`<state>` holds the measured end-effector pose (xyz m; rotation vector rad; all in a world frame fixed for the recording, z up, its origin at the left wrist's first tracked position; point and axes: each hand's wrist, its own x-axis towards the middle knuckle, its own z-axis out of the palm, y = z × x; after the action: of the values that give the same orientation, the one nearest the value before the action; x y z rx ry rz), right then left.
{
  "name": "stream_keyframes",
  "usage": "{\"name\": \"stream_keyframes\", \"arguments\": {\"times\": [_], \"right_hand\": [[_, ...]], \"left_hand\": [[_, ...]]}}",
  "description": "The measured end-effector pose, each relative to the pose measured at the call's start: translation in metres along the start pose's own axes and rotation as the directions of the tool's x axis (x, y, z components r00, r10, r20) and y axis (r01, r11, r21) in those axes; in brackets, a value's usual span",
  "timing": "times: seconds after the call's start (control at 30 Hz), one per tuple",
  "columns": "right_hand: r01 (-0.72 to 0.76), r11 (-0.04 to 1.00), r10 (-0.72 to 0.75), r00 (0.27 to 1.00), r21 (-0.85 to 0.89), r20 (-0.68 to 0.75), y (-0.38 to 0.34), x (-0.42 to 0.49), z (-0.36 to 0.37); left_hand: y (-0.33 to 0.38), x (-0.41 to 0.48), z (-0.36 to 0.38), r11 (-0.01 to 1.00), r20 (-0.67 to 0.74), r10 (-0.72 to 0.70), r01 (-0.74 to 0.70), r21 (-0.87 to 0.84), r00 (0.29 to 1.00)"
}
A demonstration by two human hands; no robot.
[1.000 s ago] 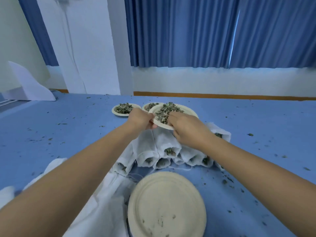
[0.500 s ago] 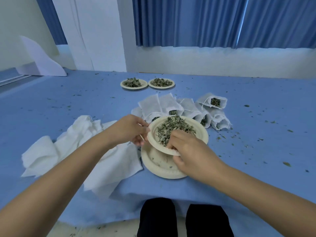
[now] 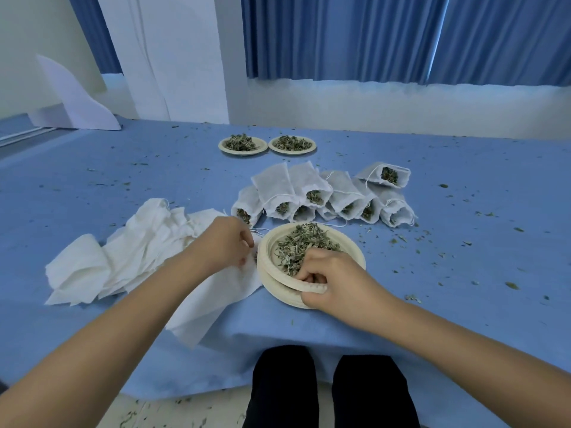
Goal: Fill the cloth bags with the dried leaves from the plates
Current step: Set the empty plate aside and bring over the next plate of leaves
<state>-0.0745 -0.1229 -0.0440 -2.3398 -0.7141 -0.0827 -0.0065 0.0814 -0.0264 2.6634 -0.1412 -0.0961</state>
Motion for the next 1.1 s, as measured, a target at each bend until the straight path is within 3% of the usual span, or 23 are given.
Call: {"name": "stream_keyframes", "arguments": {"times": [0.07, 0.17, 0.3, 0.4, 0.5, 0.57, 0.77, 0.97, 1.1], "right_hand": [[0.003, 1.0, -0.004, 1.0, 0.019, 0.013, 0.003, 0.0, -0.002], [-0.006, 1.0, 0.011, 0.989, -0.027, 0.15, 0.007, 0.004, -0.007], [-0.021, 0.998, 0.033, 0.97, -0.052, 0.242, 0.009, 0.009, -0.012], [-0.057, 0.997, 0.05, 0.992, 0.054, 0.119, 0.005, 0.018, -0.022], [-0.083, 0.962, 0.119, 0.985, 0.26, -0.127, 0.0, 0.039, -0.035], [-0.112, 0.904, 0.185, 0.972, 0.413, -0.142, -0.003, 0.057, -0.04], [-0.167, 0.657, 0.347, 0.933, 0.735, -0.097, 0.021, 0.088, -0.046], [-0.232, 0.714, 0.4, 0.909, 0.661, -0.113, 0.051, 0.101, -0.051], [-0.249, 0.703, 0.419, 0.902, 0.666, -0.105, 0.067, 0.105, -0.053]], "left_hand": [[0.002, 0.003, -0.005, 0.999, -0.099, 0.028, -0.031, -0.021, 0.995], [0.012, 0.006, -0.014, 0.995, -0.212, 0.098, -0.103, -0.013, 0.972], [0.019, 0.01, -0.023, 0.983, -0.197, 0.156, -0.132, 0.127, 0.968], [0.024, 0.012, -0.028, 0.969, -0.318, 0.233, -0.194, 0.151, 0.919], [0.042, 0.013, -0.031, 0.905, -0.45, 0.416, -0.409, 0.118, 0.79], [0.059, 0.018, -0.03, 0.845, -0.456, 0.501, -0.53, 0.073, 0.735], [0.07, 0.045, -0.022, 0.813, -0.423, 0.484, -0.572, -0.106, 0.766], [0.052, 0.074, -0.022, 0.846, -0.26, 0.468, -0.513, -0.144, 0.844], [0.039, 0.092, -0.022, 0.838, -0.26, 0.416, -0.478, -0.264, 0.871]]}}
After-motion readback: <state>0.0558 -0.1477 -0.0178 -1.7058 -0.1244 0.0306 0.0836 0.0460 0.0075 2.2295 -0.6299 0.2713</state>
